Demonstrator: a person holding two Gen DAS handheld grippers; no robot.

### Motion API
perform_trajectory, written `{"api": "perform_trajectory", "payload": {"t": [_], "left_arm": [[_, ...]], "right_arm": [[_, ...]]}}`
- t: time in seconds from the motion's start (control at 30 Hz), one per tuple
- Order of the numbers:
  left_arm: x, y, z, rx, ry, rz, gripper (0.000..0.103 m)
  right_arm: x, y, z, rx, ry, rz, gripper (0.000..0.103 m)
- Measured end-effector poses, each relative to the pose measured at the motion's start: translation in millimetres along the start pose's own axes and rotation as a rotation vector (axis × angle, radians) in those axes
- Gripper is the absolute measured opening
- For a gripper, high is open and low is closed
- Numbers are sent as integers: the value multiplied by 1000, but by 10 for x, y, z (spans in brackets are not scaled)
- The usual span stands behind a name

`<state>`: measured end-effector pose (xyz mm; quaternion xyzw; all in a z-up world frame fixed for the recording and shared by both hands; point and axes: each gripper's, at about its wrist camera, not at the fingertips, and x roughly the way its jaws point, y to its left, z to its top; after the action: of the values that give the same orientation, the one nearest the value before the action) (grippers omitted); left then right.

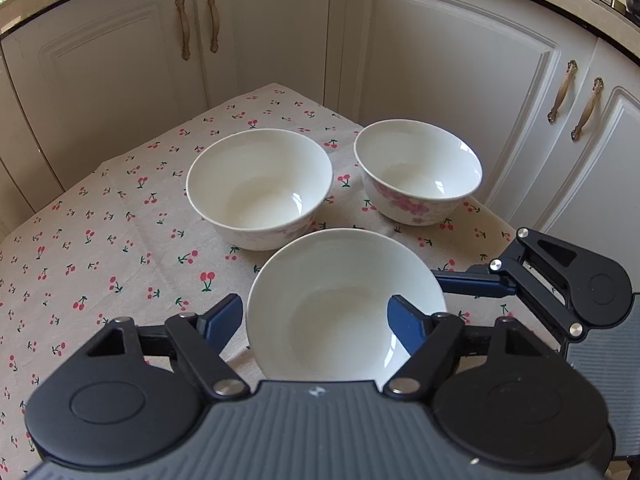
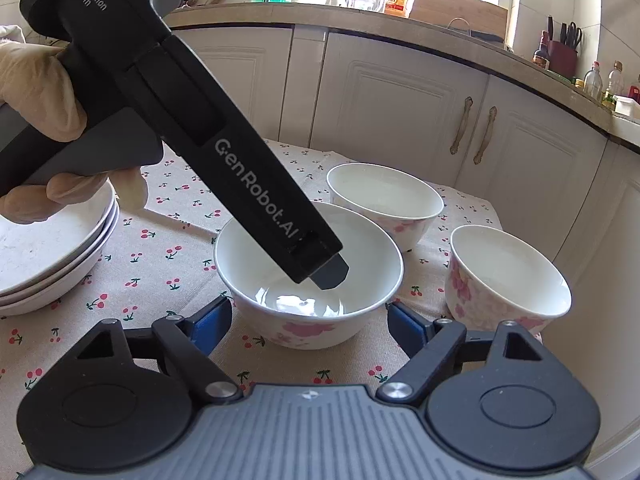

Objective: Organize plates and bowls
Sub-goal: 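Grasp the rim of a white bowl with the left gripper, then carry the white bowl across the cloth with the left gripper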

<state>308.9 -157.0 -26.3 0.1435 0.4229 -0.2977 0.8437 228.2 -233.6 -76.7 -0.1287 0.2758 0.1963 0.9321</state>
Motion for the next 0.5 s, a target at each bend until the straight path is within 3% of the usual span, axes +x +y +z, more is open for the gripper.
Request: {"api": "perform_trajectory", "payload": {"t": [0.5], "left_arm": [[-11, -14, -16, 12, 10, -12, 75]], "right_arm": [[-35, 1, 49, 20, 8, 12, 87]]}}
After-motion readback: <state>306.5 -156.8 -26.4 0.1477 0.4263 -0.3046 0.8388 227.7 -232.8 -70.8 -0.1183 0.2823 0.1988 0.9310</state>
